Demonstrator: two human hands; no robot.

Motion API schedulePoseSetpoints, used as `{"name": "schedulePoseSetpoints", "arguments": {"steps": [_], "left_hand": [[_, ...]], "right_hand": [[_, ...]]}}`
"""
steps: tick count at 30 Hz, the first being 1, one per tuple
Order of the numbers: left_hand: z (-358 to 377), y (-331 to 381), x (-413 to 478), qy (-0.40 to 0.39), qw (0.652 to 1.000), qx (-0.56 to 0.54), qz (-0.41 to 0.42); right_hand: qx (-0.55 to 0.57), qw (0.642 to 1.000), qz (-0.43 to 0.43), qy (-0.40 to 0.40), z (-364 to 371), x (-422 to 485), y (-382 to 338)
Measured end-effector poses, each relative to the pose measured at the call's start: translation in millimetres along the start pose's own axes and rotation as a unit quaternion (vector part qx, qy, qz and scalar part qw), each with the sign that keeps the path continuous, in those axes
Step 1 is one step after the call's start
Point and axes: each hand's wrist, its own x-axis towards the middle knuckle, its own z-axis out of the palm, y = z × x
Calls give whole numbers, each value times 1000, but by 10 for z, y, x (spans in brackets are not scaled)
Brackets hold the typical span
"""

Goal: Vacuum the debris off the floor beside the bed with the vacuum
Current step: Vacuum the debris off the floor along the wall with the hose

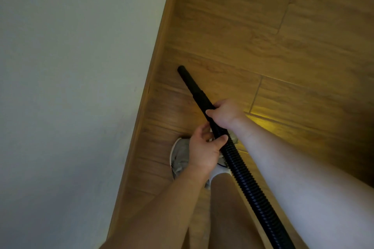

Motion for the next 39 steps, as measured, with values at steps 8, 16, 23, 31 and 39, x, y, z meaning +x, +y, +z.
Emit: {"name": "schedulePoseSetpoints", "arguments": {"steps": [8,16,23,31,39], "left_hand": [[-334,-168,-220,7,1000,-10,-8],[-527,-521,-437,50,999,10,-15],[-529,-820,-576,72,997,29,-7],[-680,-1351,-845,98,994,33,26],[-1024,-1874,-1139,126,992,22,5]], "right_hand": [[-38,999,-36,2,400,-335,-73],[-12,999,-38,-11,848,-618,58],[-24,999,-38,-10,1116,-726,283],[-36,998,-47,-6,1522,-991,578],[-57,996,-57,-33,2154,-1275,769]]}}
